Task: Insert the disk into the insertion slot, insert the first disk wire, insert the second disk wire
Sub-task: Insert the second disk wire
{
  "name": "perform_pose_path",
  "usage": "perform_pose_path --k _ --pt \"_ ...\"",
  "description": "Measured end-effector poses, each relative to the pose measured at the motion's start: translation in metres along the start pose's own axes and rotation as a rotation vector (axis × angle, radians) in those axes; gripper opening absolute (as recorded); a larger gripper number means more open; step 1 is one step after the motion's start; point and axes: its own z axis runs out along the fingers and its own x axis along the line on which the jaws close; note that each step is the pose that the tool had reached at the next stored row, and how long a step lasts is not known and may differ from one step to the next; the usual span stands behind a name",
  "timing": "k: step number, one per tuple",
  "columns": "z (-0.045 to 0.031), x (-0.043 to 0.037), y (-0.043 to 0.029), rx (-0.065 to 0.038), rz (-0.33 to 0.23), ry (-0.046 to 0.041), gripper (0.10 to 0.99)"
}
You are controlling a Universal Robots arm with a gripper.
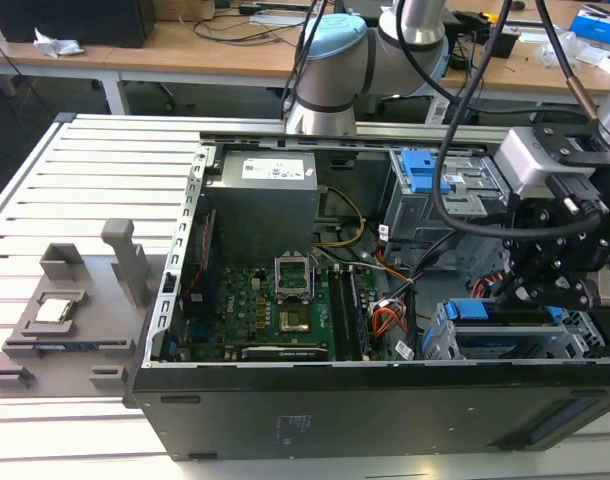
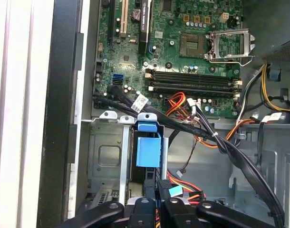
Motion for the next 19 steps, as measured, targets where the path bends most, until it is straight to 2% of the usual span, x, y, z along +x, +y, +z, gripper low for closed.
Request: perform_pose_path --k 9,16,19 --pt "0.0015 0.0041 -0.0019 -0.001 0.007 -0.0004 0.145" --pt "0.0025 0.0043 -0.0024 -0.001 0.007 -0.0005 0.145" --pt "-0.0020 0.0041 -0.0017 -0.001 0.004 -0.0012 0.145"
